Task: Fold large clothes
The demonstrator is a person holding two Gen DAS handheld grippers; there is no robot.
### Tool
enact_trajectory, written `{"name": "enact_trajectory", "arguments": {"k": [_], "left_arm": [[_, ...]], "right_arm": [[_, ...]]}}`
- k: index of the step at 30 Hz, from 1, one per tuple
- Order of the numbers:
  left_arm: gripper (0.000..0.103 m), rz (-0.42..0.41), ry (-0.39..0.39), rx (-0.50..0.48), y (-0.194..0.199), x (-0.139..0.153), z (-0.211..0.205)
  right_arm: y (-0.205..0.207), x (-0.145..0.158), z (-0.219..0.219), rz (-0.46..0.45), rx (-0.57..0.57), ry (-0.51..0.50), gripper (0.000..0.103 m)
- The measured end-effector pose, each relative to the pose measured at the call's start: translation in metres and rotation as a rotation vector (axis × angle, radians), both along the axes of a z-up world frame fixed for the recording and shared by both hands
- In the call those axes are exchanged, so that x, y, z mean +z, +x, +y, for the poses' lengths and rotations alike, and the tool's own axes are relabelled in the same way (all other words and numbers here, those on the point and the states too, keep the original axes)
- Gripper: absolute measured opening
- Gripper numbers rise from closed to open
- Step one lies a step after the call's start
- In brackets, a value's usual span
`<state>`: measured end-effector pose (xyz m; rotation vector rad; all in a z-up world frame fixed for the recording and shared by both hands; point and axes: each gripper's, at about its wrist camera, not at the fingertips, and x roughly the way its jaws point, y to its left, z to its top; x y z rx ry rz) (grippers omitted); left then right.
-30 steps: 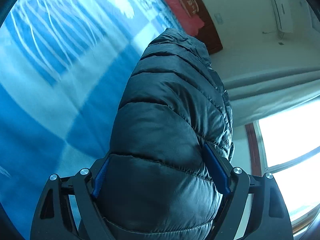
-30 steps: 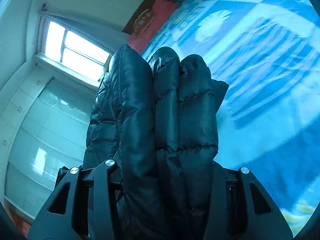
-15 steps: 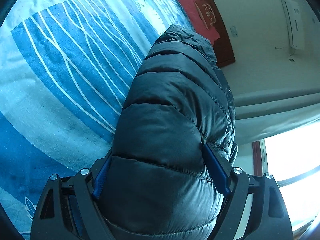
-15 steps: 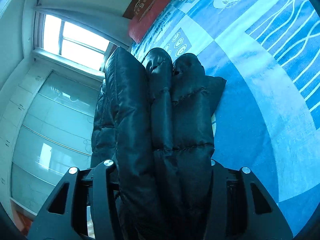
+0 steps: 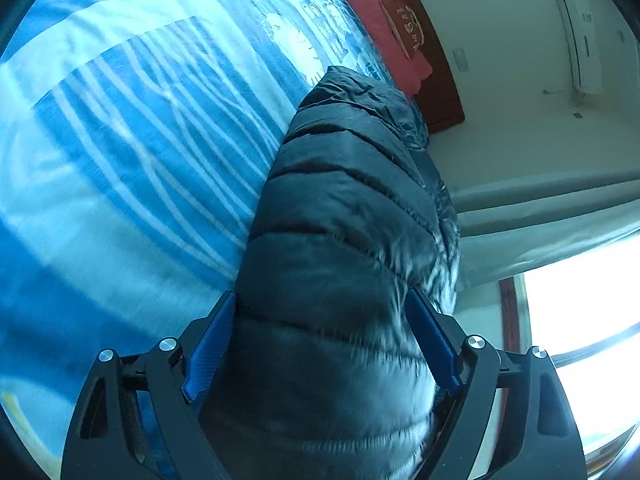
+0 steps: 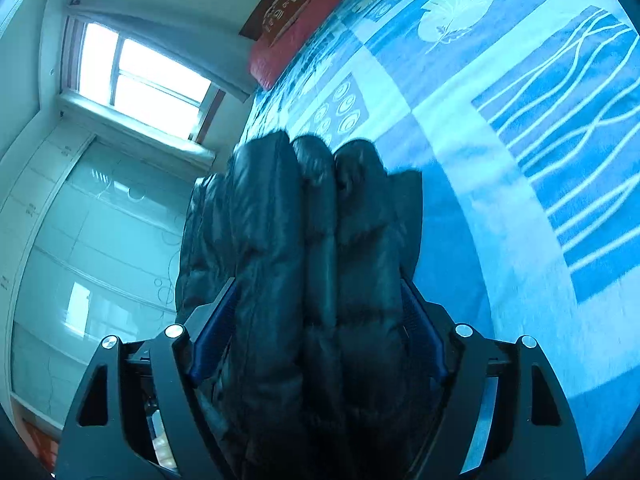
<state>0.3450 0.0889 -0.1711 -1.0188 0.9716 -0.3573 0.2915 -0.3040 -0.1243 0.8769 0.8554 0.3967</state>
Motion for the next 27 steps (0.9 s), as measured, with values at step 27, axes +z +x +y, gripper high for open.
{"name": "enact_trajectory", "arguments": {"k": [27], "left_arm": [[0.084, 0.015, 0.162, 0.006, 0.023, -0.006, -0.031]], "right_arm": [[0.025, -0.026, 0.001, 0.077, -0.006, -0.011, 0.061]]}}
